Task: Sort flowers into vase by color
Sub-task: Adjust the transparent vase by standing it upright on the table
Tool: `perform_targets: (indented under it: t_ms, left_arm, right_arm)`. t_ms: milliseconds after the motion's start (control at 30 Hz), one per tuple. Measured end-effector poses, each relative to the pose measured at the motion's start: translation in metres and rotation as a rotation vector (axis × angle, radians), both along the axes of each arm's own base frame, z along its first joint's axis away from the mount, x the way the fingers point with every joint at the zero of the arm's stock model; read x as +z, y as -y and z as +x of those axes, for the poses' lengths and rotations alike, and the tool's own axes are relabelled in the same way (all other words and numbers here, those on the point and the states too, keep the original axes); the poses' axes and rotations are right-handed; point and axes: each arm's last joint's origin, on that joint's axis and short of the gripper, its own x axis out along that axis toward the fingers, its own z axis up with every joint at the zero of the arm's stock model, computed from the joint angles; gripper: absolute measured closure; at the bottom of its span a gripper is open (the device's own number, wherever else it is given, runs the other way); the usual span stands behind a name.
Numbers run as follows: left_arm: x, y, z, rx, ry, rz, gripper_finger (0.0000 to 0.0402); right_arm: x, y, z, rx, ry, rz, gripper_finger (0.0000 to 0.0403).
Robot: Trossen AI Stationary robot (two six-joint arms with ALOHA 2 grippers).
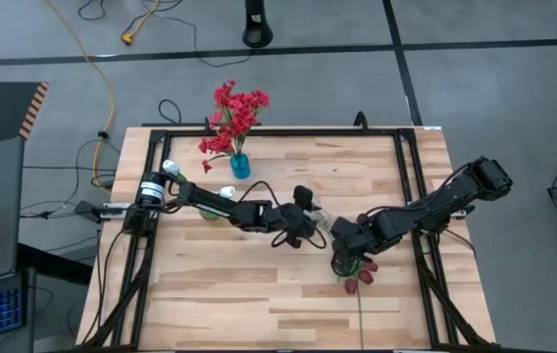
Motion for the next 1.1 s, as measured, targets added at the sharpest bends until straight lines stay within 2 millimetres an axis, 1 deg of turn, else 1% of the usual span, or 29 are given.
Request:
perform_targets:
  t_ms: [267, 367, 567, 700, 767, 967, 1100]
  left_arm:
    - [-0.003, 0.001, -0.002, -0.056, -0.055, 0.040, 0.0133]
    - [-0.002, 0.002, -0.001, -0.067, -0.049, 0.053, 0.0116]
    - [-0.003, 0.002, -0.001, -0.046, -0.042, 0.004, 0.0114]
    - [-0.002, -0.001, 0.000, -0.086, -0.047, 0.051, 0.0113]
    - [-0.002, -0.004, 0.000, -0.088, -0.047, 0.055, 0.0113]
    - [-0.002, -0.017, 0.000, -0.069, -0.047, 0.048, 0.0113]
    - [-0.001, -0.019, 0.001, -0.078, -0.043, 0.049, 0.0113]
  right_arm:
    - [0.000, -0.001, 0.003, -0.004, 0.025, -0.012, 0.0120]
    - [-0.005, -0.003, 0.007, 0.007, 0.032, -0.013, 0.0120]
    - [-0.026, -0.008, 0.016, 0.057, -0.021, -0.050, 0.0120]
    - [-0.041, -0.007, 0.021, 0.051, -0.076, -0.072, 0.0120]
    - [-0.045, -0.007, 0.021, 0.050, -0.093, -0.078, 0.0120]
    - [-0.045, -0.005, 0.021, 0.045, -0.103, -0.082, 0.0120]
    - [-0.042, -0.004, 0.022, 0.046, -0.102, -0.084, 0.0120]
